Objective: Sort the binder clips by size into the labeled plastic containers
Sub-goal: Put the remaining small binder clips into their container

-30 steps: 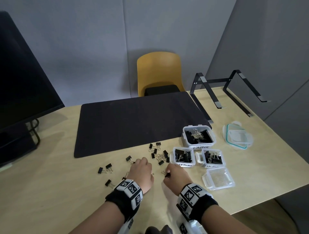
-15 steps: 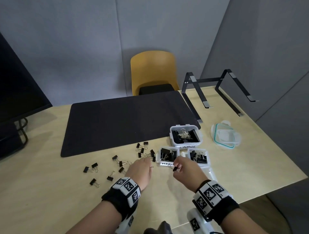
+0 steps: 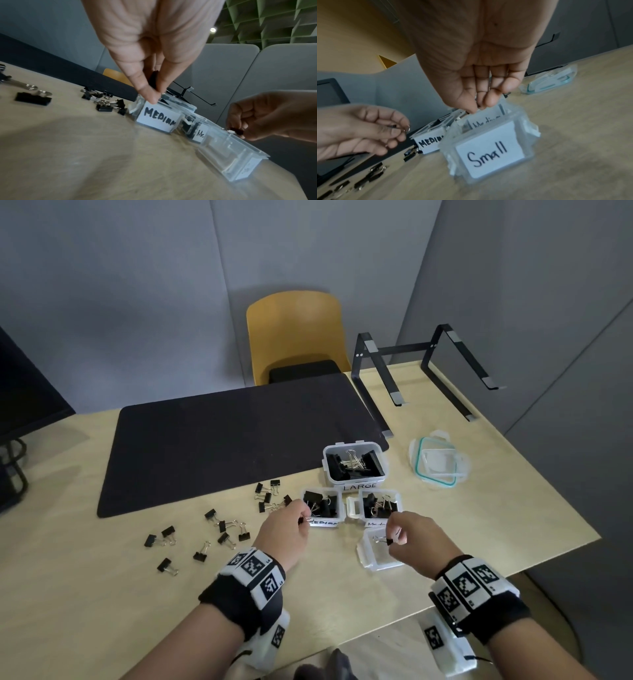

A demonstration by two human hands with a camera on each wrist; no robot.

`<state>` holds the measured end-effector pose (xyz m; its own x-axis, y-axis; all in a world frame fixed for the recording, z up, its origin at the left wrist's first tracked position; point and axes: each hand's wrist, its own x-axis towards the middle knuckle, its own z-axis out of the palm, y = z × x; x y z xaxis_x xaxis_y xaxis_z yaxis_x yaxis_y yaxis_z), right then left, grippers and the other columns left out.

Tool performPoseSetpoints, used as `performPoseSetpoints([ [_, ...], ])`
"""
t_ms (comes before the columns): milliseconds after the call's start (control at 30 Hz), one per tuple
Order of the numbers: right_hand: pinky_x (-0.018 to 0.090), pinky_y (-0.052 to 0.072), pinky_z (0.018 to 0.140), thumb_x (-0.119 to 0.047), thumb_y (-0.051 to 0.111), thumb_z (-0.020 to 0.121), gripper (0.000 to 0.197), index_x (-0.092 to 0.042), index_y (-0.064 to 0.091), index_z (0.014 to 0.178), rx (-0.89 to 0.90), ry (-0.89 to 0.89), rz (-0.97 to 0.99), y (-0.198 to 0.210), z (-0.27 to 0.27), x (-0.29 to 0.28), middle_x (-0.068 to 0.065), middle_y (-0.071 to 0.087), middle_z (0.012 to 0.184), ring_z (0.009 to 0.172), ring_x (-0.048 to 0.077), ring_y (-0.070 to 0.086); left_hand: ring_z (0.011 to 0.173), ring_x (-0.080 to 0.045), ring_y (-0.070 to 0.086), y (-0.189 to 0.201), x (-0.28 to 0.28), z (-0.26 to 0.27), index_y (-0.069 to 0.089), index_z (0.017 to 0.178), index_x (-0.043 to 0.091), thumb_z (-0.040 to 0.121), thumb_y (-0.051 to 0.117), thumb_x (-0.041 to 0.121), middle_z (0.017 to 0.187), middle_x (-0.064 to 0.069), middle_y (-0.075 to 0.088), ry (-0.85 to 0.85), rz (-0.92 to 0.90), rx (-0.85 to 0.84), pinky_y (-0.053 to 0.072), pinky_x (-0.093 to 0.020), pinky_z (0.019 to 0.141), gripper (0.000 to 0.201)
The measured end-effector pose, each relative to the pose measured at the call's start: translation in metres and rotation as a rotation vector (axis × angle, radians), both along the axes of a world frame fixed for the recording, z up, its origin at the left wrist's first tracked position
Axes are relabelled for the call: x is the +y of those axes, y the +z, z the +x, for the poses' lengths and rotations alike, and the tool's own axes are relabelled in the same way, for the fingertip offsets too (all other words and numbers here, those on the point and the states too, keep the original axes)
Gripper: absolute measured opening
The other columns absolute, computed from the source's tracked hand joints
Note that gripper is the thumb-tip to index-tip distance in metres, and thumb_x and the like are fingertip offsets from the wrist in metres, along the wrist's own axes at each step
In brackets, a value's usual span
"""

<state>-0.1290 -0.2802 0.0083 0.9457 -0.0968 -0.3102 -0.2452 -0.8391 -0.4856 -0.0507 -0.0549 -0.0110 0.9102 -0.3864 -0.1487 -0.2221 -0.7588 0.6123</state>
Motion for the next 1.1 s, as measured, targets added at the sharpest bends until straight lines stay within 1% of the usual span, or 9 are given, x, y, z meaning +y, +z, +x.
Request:
performPoseSetpoints([
  [67,0.016,0.035,0.069,-0.010,0.057,0.076,0.019,-0.028,0.051,0.075,0.001,0.012,-0.029,-0.005,-0.003,-0.001,-0.017,0.052,0.078,0.082,0.009,0.051,0.088,-0.018,0.062,0.002,-0.004,-0.002,0.058,0.101,0.019,0.093,0.048,0.013,0.097,0.004,0.064,-0.001,-0.007,0.011,0.052,-0.034,0.079,0.014],
  [167,0.019,0.033,0.075,-0.015,0.056,0.079,0.015,-0.029,0.056,0.084,-0.011,0.043,-0.088,-0.012,-0.006,0.001,-0.014,0.053,0.083,0.091,0.012,0.052,0.080,-0.019,0.062,0.005,-0.011,-0.007,0.058,0.084,0.022,0.089,0.048,0.009,0.086,0.003,0.065,-0.029,-0.031,0.027,0.052,-0.035,0.074,0.018],
  [267,0.020,0.034,0.080,-0.020,0.057,0.083,0.016,-0.022,0.062,0.098,-0.050,0.069,-0.089,-0.013,-0.008,0.001,-0.012,0.052,0.090,0.099,0.013,0.051,0.081,-0.017,0.059,0.010,-0.022,-0.012,0.064,0.087,0.019,0.089,0.051,0.009,0.092,0.002,0.062,-0.055,-0.069,0.025,0.051,-0.032,0.076,0.017],
  [400,0.020,0.033,0.083,-0.014,0.060,0.081,0.010,-0.017,0.064,0.090,-0.157,-0.059,-0.041,-0.017,-0.010,-0.007,-0.005,0.050,0.098,0.097,0.015,0.046,0.081,-0.012,0.056,0.009,-0.034,-0.016,0.068,0.089,0.024,0.089,0.056,0.016,0.094,0.004,0.057,-0.035,-0.107,0.025,0.042,-0.019,0.070,0.014],
  [533,0.021,0.035,0.077,-0.010,0.058,0.082,0.011,-0.017,0.064,0.087,-0.092,-0.140,-0.010,-0.024,-0.010,-0.010,-0.002,0.044,0.097,0.089,0.018,0.048,0.075,-0.004,0.054,0.006,-0.043,-0.025,0.066,0.091,0.024,0.084,0.064,0.015,0.082,0.013,0.059,0.044,-0.211,0.072,0.038,-0.006,0.065,0.011],
  [667,0.023,0.040,0.072,-0.009,0.055,0.084,0.015,-0.018,0.064,0.092,-0.054,-0.195,0.030,-0.028,-0.006,-0.006,-0.003,0.045,0.097,0.081,0.019,0.055,0.074,0.002,0.056,0.005,-0.053,-0.031,0.065,0.090,0.022,0.083,0.065,0.014,0.078,0.015,0.059,0.048,-0.259,0.104,0.043,-0.007,0.068,0.011],
  [767,0.023,0.040,0.071,-0.008,0.056,0.083,0.017,-0.014,0.065,0.096,-0.065,-0.224,0.046,-0.030,-0.002,0.000,-0.003,0.044,0.096,0.078,0.019,0.056,0.081,-0.003,0.059,0.004,-0.059,-0.032,0.067,0.089,0.025,0.083,0.067,0.017,0.079,0.016,0.061,0.026,-0.257,0.121,0.047,-0.014,0.075,0.009],
  [900,0.022,0.039,0.072,-0.008,0.057,0.083,0.018,-0.013,0.064,0.098,-0.091,-0.240,0.056,-0.032,0.004,0.007,-0.003,0.045,0.098,0.074,0.018,0.055,0.094,-0.007,0.050,-0.003,-0.060,-0.028,0.069,0.090,0.028,0.084,0.067,0.026,0.091,0.014,0.054,-0.014,-0.182,0.071,0.041,-0.022,0.084,0.007],
  [1100,0.024,0.043,0.073,-0.010,0.058,0.084,0.018,-0.013,0.064,0.100,-0.102,-0.230,0.063,-0.033,0.007,0.012,-0.002,0.047,0.102,0.077,0.020,0.059,0.079,-0.007,0.046,-0.014,-0.058,-0.023,0.067,0.105,0.031,0.083,0.068,0.029,0.088,0.012,0.044,-0.026,-0.130,0.096,0.038,-0.020,0.072,0.022],
])
